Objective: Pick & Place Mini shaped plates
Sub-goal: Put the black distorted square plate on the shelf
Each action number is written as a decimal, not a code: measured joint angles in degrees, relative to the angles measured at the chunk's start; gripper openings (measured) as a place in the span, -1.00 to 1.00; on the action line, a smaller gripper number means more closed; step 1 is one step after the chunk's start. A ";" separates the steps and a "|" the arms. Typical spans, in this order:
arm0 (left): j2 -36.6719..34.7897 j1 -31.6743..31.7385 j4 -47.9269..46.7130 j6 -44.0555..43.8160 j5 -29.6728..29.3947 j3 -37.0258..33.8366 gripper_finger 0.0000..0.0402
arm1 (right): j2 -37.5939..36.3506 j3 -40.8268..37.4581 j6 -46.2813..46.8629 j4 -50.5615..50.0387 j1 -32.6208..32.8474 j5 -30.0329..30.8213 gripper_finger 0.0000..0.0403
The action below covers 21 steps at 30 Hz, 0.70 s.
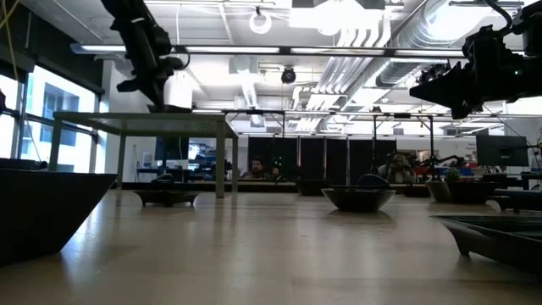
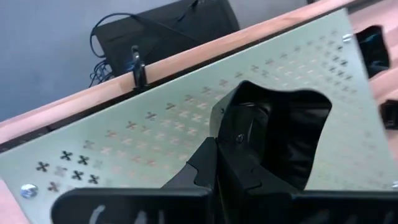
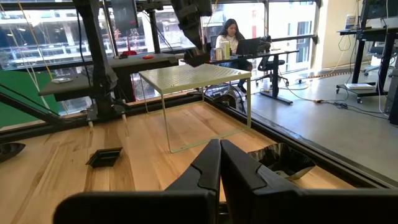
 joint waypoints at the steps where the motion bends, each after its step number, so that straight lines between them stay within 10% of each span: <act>1: 0.37 0.33 0.04 0.57 -0.02 0.00 -1.00 | 0.00 0.00 0.00 0.00 0.00 0.00 -0.98; 21: 2.29 2.21 1.15 5.77 -0.43 -0.04 -0.97 | 0.00 -0.01 0.01 0.00 0.01 0.00 -0.98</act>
